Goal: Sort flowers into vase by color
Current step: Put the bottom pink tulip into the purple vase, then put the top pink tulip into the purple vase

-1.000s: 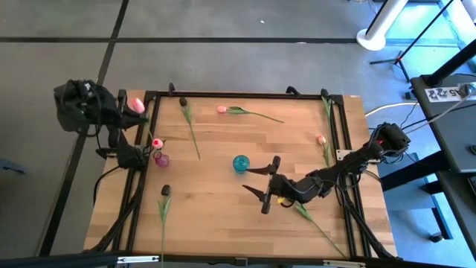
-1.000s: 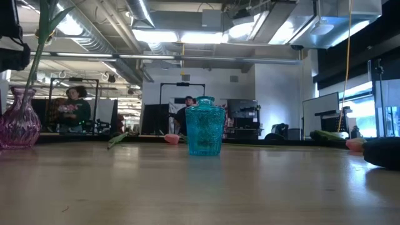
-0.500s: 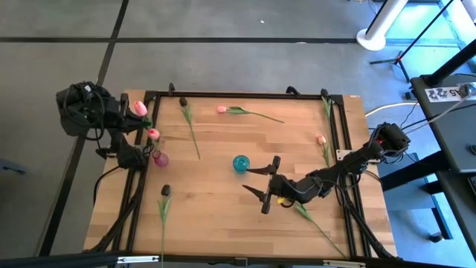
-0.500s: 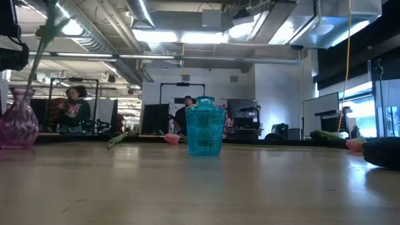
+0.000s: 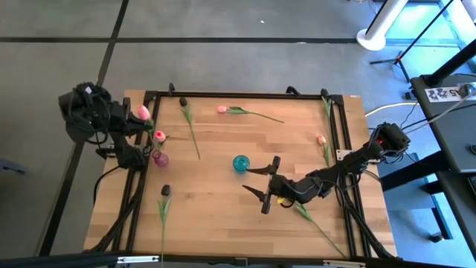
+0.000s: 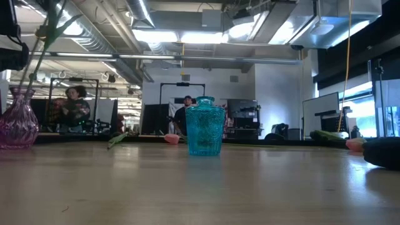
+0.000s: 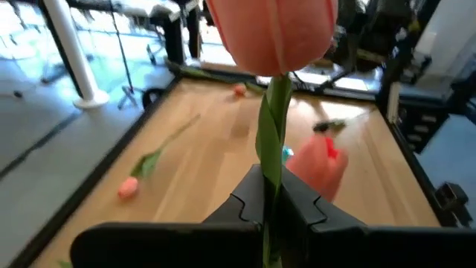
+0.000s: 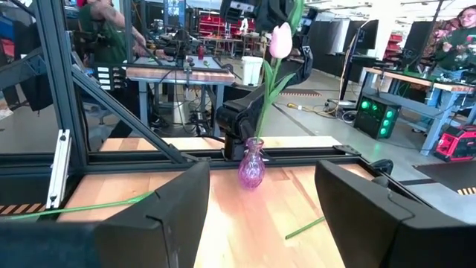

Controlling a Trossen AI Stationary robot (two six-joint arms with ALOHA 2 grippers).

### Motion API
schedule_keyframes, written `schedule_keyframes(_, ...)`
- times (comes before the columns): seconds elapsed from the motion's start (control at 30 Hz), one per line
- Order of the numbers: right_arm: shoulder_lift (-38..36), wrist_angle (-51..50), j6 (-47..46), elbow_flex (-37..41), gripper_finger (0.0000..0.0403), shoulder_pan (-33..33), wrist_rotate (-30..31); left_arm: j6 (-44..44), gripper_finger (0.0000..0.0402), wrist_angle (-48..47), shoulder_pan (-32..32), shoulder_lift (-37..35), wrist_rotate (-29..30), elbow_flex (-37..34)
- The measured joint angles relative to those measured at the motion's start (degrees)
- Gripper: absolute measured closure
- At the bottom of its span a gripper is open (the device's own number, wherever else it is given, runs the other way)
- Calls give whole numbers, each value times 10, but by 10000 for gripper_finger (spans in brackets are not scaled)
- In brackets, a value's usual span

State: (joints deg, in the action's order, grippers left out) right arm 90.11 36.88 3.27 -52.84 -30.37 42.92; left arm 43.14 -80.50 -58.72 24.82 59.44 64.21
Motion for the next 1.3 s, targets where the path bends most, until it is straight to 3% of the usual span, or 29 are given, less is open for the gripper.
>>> schedule_keyframes(0.13,0,-10,0,0,158,0,-13,29,387,-1,0,0,-12,-10)
schedule_keyframes(0.3,0,-38,-2,0,158,1,-83,48,362,-1,0,0,-16,-10)
schedule_keyframes(0.53,0,-46,0,0,157,12,-91,112,326,-41,0,0,-39,-10)
schedule_keyframes(0.7,0,-56,-3,0,156,17,-91,146,310,-91,1,0,-99,-10)
schedule_keyframes(0.93,0,-57,-5,0,156,21,-91,153,295,-95,21,0,-137,0)
schedule_keyframes(1.3,0,-58,-58,0,156,109,-90,143,288,-95,63,0,-296,105)
